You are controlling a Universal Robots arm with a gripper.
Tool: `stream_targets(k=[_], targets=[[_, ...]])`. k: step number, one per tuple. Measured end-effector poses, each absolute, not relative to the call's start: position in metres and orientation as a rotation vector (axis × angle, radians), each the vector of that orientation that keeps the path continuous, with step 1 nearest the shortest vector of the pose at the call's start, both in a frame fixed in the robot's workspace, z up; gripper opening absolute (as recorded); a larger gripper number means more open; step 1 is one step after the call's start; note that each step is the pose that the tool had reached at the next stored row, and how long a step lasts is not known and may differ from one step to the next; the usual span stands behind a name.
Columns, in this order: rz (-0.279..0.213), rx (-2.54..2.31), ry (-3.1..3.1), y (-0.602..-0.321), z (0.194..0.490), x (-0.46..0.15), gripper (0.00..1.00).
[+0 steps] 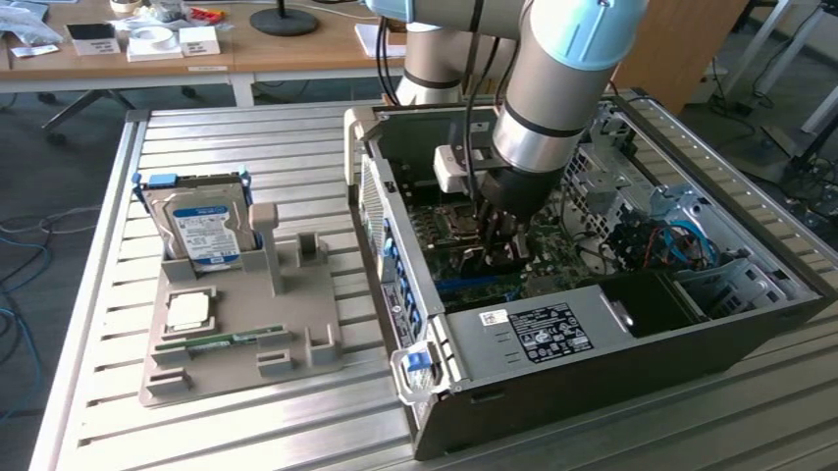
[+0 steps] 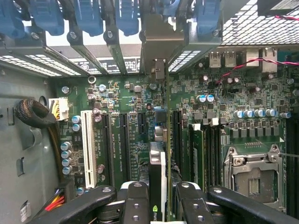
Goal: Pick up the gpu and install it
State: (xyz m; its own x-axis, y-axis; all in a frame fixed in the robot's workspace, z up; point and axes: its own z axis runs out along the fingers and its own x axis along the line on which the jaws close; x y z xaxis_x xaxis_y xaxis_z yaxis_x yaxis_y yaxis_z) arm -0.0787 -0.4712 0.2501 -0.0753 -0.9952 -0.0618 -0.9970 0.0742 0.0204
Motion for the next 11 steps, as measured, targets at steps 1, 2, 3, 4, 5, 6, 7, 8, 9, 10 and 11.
stream_targets(k=[1, 2, 3, 4, 5, 6, 7, 8, 9, 10, 11], targets=[[0.089, -2.114, 2.279, -0.4712, 0.2501, -0.0787, 0.27], [0.089, -2.114, 2.279, -0.4712, 0.2500, -0.0787, 0.27], [0.089, -2.114, 2.279, -0.4712, 0.2500, -0.0787, 0.27], [0.089, -2.114, 2.279, -0.4712, 0.2494, -0.0787, 0.27], [0.089, -2.114, 2.279, -0.4712, 0.2488, -0.0787, 0.27], [0.089, -2.114, 2.279, -0.4712, 0.2488, -0.0787, 0.27], [0.089, -2.114, 2.279, -0.4712, 0.2488, -0.0787, 0.27], [0.089, -2.114, 2.279, -0.4712, 0.2488, -0.0787, 0.27], [0.089, -2.114, 2.279, -0.4712, 0.2488, -0.0787, 0.27], [0.089, -2.114, 2.279, -0.4712, 0.2488, -0.0787, 0.27], [0.089, -2.114, 2.279, -0.4712, 0.2488, -0.0787, 0.27]])
